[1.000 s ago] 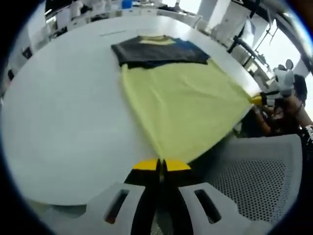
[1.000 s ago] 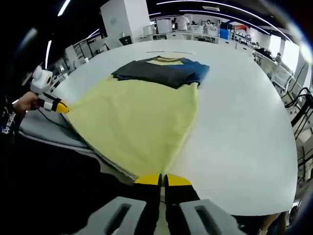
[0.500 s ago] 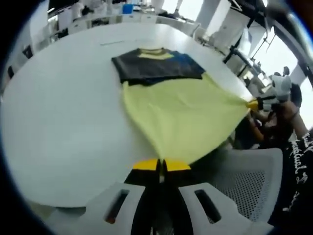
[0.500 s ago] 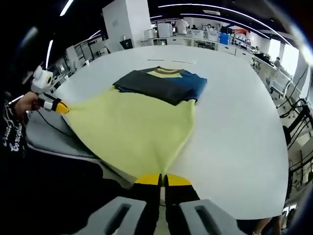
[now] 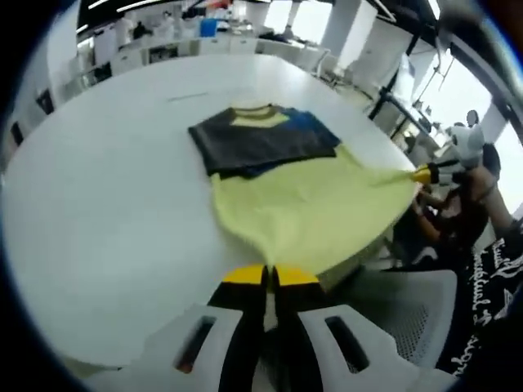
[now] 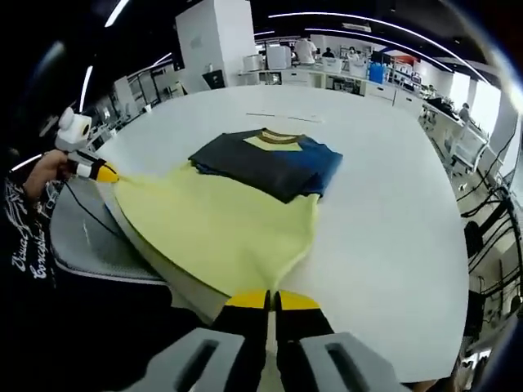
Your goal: Fold the garment on the visible template until the final outline fits inside the template.
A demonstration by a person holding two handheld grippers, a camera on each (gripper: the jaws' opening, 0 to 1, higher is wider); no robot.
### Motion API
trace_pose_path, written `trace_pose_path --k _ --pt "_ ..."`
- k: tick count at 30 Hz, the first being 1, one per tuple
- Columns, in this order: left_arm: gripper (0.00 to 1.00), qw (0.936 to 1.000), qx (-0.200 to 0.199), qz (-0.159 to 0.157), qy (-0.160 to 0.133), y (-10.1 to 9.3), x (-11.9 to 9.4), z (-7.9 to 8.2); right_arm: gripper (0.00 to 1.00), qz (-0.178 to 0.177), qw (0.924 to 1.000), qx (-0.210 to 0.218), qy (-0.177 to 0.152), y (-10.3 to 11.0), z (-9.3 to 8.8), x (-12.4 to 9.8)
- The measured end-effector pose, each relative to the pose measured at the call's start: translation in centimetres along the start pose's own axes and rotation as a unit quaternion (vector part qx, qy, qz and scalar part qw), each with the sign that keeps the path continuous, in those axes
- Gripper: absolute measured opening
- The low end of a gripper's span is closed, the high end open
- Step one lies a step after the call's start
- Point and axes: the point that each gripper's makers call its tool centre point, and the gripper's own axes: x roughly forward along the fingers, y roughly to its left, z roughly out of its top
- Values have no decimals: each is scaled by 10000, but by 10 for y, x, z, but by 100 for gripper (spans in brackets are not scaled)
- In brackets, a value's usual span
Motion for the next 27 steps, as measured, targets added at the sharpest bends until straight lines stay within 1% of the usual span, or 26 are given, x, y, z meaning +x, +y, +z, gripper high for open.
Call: trace_pose_path --k 10,13,18,27 --pt "0 9999 66 -58 -134 5 -2 19 0 -76 9999 -122 -82 -6 23 -3" --pt "0 9996 99 -98 -261 9 -3 29 0 -89 9999 -103 -99 -7 29 -5" --pt "0 9992 173 -94 -336 11 -2 41 0 -109 9996 -185 -156 -8 38 -6" --pt "0 9984 238 -62 -501 16 1 62 0 -173 9991 -335 -170 -19 58 -3"
